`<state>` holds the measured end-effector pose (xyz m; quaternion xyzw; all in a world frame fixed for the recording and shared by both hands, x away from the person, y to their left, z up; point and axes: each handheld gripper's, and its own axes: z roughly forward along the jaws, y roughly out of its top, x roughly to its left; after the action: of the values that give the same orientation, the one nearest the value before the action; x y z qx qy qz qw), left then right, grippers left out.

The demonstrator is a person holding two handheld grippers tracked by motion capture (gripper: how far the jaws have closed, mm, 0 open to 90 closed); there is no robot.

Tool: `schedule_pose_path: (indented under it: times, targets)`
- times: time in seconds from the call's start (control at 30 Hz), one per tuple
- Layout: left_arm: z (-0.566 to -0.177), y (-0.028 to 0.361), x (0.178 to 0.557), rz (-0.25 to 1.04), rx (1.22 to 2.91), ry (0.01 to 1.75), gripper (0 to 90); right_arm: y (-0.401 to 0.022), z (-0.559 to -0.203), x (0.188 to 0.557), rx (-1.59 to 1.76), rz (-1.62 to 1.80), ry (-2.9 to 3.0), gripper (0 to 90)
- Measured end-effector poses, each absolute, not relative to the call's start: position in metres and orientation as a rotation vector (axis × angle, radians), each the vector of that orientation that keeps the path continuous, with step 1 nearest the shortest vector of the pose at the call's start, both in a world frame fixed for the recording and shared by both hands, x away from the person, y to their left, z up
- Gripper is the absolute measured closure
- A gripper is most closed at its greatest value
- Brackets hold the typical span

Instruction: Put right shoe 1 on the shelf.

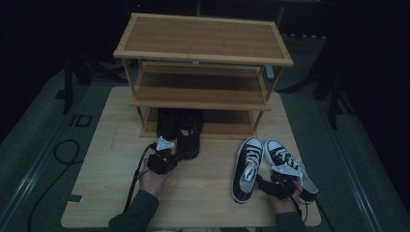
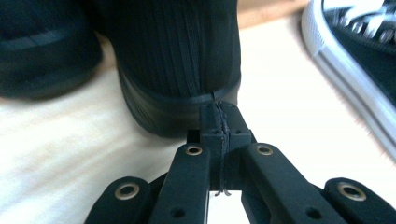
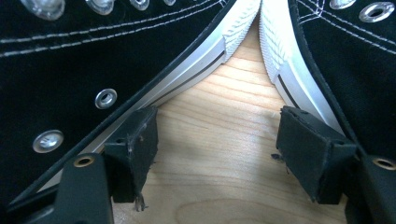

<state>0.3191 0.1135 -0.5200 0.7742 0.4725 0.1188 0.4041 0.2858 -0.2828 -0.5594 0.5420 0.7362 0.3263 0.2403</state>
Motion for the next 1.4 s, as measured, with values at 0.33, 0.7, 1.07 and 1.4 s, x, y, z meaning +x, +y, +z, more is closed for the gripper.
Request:
schedule_pose_path:
  times: [0.33, 0.7, 1.07, 1.4]
  targets:
    - [-0.541, 0.094, 0.324, 0.259, 2.060, 1.208, 90.0, -0.283, -0.559, 0.286, 1.483, 0.893, 2.014, 29.0]
    - [-0.546, 0.086, 0.334, 0.225, 2.068, 1.236, 90.0, -0.283, -0.559, 0.286, 1.483, 0.893, 2.015, 28.9]
    - [-0.545, 0.079, 0.361, 0.224, 2.023, 1.284, 90.0, -0.283, -0.559, 0.286, 1.483, 0.893, 2.014, 28.9]
    - [-0.548, 0.076, 0.385, 0.240, 1.956, 1.355, 90.0, -0.283, -0.559, 0.286, 1.482, 0.893, 2.015, 28.9]
